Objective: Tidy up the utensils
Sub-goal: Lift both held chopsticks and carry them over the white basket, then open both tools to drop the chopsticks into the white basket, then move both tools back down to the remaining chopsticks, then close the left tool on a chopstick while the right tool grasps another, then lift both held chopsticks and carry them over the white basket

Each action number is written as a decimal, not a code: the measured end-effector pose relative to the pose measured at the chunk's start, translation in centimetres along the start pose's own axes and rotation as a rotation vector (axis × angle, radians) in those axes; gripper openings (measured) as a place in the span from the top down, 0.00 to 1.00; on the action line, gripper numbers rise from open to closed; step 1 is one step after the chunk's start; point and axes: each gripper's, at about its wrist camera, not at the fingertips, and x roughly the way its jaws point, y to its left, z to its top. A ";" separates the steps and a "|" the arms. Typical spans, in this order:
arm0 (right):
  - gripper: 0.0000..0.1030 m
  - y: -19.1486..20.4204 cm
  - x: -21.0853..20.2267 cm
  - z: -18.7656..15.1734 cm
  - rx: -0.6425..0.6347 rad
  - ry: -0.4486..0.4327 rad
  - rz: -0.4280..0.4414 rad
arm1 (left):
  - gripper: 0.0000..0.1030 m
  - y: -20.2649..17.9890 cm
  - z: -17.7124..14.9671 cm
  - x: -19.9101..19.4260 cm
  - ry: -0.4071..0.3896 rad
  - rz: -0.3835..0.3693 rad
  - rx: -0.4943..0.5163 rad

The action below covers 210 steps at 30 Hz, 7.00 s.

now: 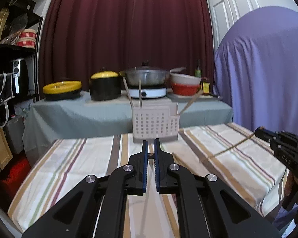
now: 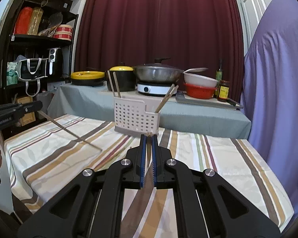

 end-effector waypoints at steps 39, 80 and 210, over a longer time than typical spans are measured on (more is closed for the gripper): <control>0.94 -2.2 6.9 14.1 -0.008 -0.150 0.036 | 0.94 4.6 13.6 4.0 -0.119 0.023 -0.043; 0.69 -3.5 23.0 15.8 0.062 -0.017 0.077 | 0.86 6.1 17.1 19.6 -0.043 -0.008 -0.004; 0.94 1.9 -3.6 3.0 0.021 -0.105 0.038 | 0.94 -0.4 1.8 -3.2 -0.039 0.003 -0.037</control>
